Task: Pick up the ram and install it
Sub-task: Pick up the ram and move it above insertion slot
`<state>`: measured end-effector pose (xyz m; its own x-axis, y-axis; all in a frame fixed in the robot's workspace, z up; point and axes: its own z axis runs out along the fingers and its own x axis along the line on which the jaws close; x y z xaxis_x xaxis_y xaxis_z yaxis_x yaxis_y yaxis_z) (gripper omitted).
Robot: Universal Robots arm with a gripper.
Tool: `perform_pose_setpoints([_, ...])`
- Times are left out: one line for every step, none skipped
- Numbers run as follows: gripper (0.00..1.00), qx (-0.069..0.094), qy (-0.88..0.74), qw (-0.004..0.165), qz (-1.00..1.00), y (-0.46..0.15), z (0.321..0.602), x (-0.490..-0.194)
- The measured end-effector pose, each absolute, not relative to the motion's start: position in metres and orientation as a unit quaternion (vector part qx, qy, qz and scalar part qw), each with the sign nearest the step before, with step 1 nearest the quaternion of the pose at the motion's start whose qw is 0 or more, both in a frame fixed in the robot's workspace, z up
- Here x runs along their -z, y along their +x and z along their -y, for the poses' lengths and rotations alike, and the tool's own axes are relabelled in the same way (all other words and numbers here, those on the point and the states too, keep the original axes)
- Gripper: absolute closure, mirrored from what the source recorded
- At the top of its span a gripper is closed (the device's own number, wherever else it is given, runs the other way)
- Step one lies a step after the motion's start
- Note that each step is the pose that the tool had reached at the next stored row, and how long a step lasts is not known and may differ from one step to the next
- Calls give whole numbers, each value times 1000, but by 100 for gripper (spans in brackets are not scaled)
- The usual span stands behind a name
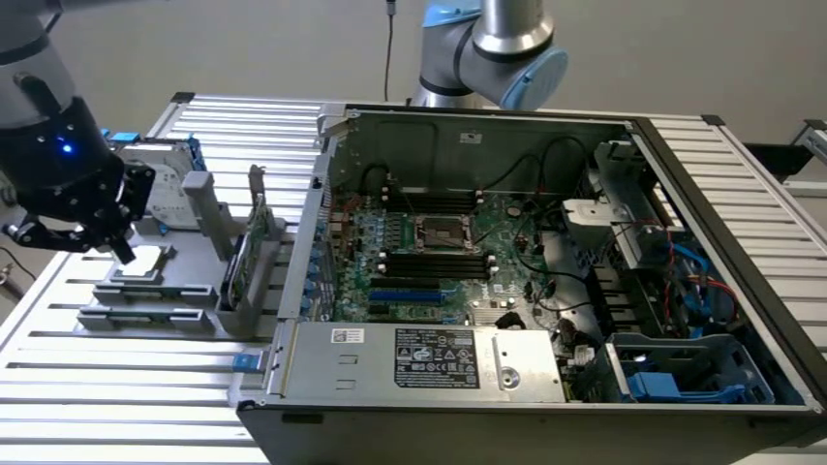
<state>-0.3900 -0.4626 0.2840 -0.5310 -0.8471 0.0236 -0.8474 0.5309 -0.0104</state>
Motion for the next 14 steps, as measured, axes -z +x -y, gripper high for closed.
perform_pose_setpoints([89,-10,492,8,870,-390,463,-283])
perform_pose_setpoints([89,-10,500,8,866,-390,463,-283])
perform_pose_setpoints([89,-10,508,8,861,-390,463,-282])
perform_pose_setpoints([89,-11,516,7,856,-390,463,-281])
perform_pose_setpoints([89,-11,524,7,852,-390,463,-280])
perform_pose_setpoints([89,-11,531,7,847,-390,463,-280])
perform_pose_setpoints([89,-11,539,7,842,-390,463,-279])
perform_pose_setpoints([89,-11,547,7,837,-390,463,-279])
perform_pose_setpoints([89,-11,554,7,832,-390,463,-278])
perform_pose_setpoints([89,-11,561,7,827,-390,463,-277])
perform_pose_setpoints([89,-11,569,7,822,-390,463,-277])
perform_pose_setpoints([89,-11,577,7,817,-390,463,-276])
perform_pose_setpoints([89,-11,584,7,811,-390,463,-275])
perform_pose_setpoints([89,-11,592,7,806,-390,463,-274])
